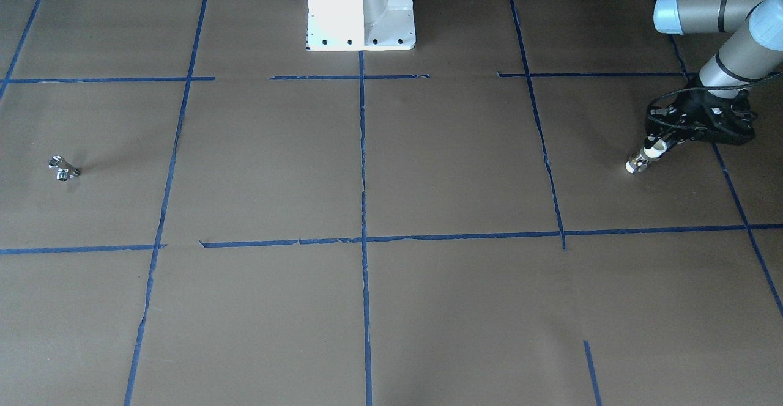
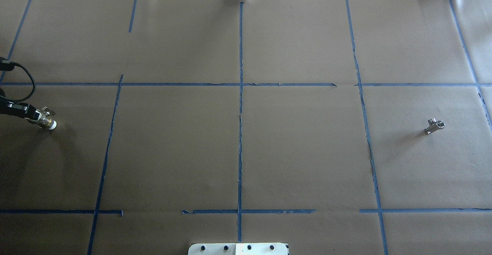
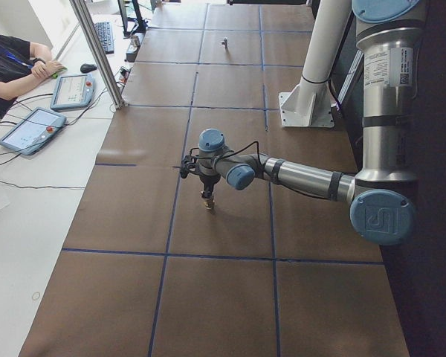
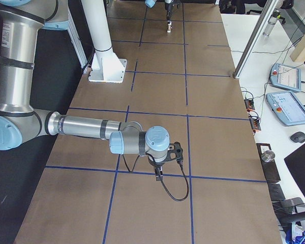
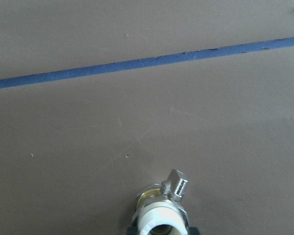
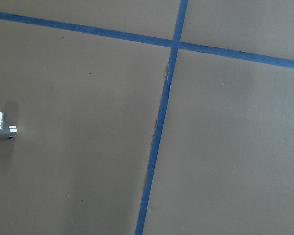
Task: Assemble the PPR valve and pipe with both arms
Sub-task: 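Carry the valve with the left gripper to the table center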
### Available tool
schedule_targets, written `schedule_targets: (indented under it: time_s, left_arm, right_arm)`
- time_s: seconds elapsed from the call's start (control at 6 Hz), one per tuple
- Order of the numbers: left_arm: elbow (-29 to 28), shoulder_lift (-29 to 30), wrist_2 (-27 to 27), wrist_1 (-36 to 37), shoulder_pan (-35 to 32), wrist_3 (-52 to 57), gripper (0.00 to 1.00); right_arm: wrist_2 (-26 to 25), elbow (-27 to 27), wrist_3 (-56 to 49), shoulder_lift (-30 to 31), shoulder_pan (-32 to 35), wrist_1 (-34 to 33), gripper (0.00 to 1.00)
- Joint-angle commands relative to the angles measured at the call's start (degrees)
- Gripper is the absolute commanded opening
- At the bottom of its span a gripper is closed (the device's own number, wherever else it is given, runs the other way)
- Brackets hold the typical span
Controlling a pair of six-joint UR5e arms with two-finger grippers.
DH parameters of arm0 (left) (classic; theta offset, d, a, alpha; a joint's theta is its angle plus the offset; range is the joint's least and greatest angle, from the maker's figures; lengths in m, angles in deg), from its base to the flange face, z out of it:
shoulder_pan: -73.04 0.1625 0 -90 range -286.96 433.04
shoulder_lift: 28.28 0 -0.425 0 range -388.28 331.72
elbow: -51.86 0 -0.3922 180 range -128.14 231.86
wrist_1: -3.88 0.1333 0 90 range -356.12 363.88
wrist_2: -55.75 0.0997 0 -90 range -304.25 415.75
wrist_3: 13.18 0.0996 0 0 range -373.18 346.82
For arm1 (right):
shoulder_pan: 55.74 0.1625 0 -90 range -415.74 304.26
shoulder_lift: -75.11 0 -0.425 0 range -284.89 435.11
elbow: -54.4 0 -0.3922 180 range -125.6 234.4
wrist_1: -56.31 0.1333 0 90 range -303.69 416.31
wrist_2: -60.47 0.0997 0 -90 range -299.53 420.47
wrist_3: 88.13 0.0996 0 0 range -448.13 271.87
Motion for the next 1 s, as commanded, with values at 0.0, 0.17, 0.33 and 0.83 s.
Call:
schedule_targets:
  time_s: [0.0, 0.17, 0.33, 0.83]
  left_arm:
    - [2.4, 0.3, -0.1, 0.8, -1.3, -0.1, 0.00]
    - [4.0, 0.9, -0.2, 1.2, -1.3, -2.8, 0.00]
    - [5.4, 4.4, -0.1, 1.5, -1.2, -11.5, 0.00]
    - [12.2, 22.3, 0.1, 26.7, 1.7, -21.6, 0.00]
  right_arm:
    - [0.0, 0.0, 0.1, 0.1, -0.1, 0.0, 1.00]
    - [0.0, 0.0, 0.1, 0.0, -0.1, 0.0, 1.00]
    - [0.0, 0.0, 0.1, 0.0, -0.1, 0.0, 1.00]
    - [0.9, 0.0, 0.1, 0.0, -0.2, 0.0, 1.00]
